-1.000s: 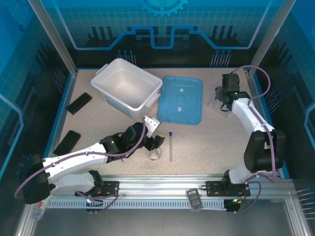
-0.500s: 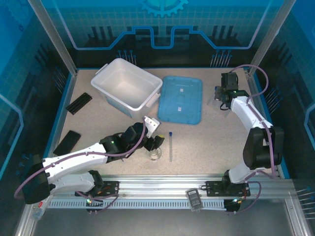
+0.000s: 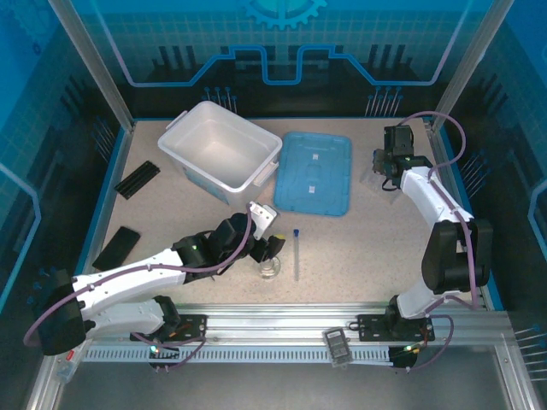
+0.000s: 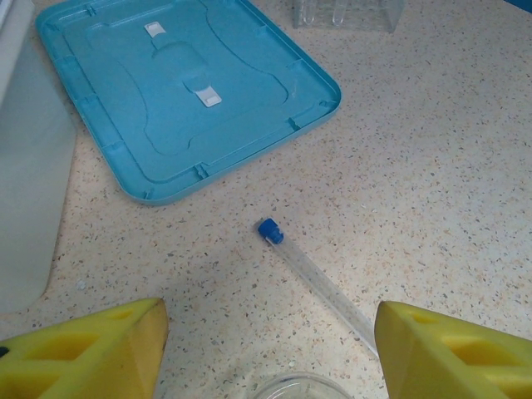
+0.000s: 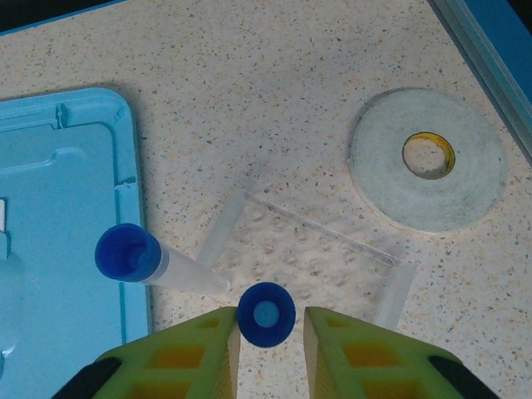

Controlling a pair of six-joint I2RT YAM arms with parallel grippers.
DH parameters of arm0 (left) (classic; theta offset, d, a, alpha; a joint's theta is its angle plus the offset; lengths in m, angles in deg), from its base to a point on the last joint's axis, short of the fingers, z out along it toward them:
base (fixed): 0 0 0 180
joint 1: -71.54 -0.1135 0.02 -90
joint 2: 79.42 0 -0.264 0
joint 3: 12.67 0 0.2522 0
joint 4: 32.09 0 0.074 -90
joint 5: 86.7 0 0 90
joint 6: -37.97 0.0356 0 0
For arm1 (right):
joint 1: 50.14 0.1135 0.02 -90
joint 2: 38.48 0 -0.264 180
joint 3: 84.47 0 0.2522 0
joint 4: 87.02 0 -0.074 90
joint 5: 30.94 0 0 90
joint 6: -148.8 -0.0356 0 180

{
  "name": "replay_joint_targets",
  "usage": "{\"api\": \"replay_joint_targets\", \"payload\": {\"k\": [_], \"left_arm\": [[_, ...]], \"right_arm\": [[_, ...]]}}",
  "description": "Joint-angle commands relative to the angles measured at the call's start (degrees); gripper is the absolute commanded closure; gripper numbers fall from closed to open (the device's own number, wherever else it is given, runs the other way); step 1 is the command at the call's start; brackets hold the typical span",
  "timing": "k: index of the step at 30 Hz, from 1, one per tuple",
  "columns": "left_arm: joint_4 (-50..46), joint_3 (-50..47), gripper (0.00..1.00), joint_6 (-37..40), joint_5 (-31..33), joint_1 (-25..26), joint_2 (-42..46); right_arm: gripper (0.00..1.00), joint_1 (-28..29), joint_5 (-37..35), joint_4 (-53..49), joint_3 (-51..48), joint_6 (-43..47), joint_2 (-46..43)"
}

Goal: Organize the chemistry lab equipment

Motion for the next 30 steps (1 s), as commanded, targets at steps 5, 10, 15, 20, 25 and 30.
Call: {"api": "replay_joint_targets", "payload": {"k": [5,10,15,20,25,30], "left_arm": [[-0.36,-1.01,0.32,-0.63,1.08,0.32,1.68],[-0.43,-0.96,0.32,-0.55,1.44,0.32,1.52],[-0.15,-0.49,0.32,-0.29,2.1,0.31,0.77],[-1.06,0.95,0.32,-0.5,2.74,-0.41,0.06],[-1.14,0.49,0.32,-2.27,1.0,-2.79,1.02],[-1.41,-0.95,0.33,-5.96,-2.86,-7.33,2.57]], "right_arm": [[0.7,1.0,-0.62,-1.53,1.29,0.16,-4.61],[0.65,4.25,-2.26,-3.68,0.79,0.15,-10.03],[0.64,9.77,-1.04,-4.56,-2.81,-2.8,-14.55],[0.63,17.52,2.1,-5.03,-7.43,-6.36,-16.81],[0.63,25.25,4.85,-5.2,-10.54,-8.96,-15.12],[0.62,32.07,7.54,-5.21,-11.03,-10.79,-10.39]]}}
